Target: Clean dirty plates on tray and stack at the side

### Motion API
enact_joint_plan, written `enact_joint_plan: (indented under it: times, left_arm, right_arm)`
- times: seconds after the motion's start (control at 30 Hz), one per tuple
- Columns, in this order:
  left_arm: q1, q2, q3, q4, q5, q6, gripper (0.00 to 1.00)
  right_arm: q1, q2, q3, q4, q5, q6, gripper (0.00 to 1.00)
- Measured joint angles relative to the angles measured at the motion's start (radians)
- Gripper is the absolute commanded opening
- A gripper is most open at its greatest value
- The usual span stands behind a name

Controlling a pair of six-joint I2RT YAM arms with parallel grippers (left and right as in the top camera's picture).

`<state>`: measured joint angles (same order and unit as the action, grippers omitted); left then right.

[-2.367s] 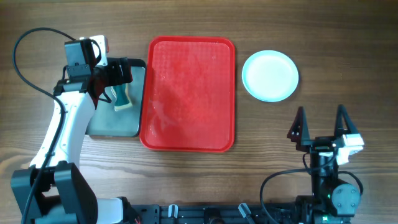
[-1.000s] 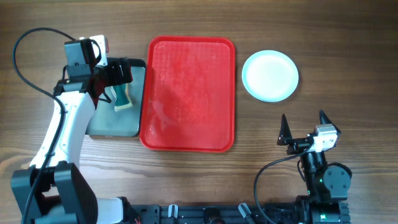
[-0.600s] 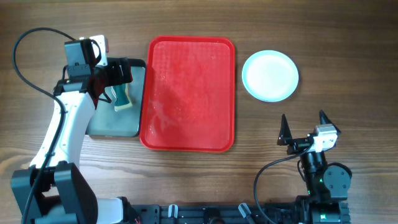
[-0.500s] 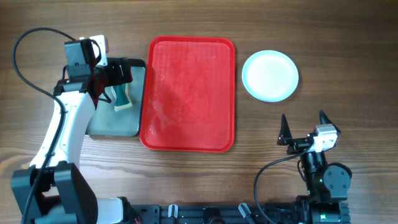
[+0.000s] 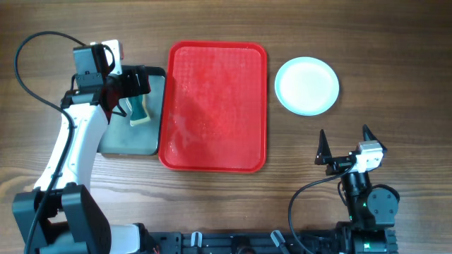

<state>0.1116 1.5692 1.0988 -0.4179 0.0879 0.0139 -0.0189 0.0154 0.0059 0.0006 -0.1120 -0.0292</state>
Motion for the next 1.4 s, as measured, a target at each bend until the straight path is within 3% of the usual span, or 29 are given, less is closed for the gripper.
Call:
enact_joint_plan:
  times: [0.83, 0.97, 1.13, 1.4]
  left_arm:
    - [0.0, 0.0, 0.0, -0.001, 0.0, 0.0, 1.0]
    - [0.0, -0.019, 0.0, -0.065, 0.0, 0.0, 1.0]
    - [0.0, -0.164, -0.002, -0.076, -0.001, 0.0, 1.0]
    - [0.0, -0.566, -0.002, -0.136, 0.008, 0.0, 1.0]
  right_arm:
    - [0.0, 0.0, 0.0, 0.0, 0.0, 0.0, 1.0]
    - [0.0, 0.0, 0.0, 0.0, 0.0, 0.0, 1.0]
    - [0.0, 0.0, 0.0, 0.0, 0.0, 0.0, 1.0]
    - [0.0, 0.0, 0.0, 0.0, 0.0, 0.0, 1.0]
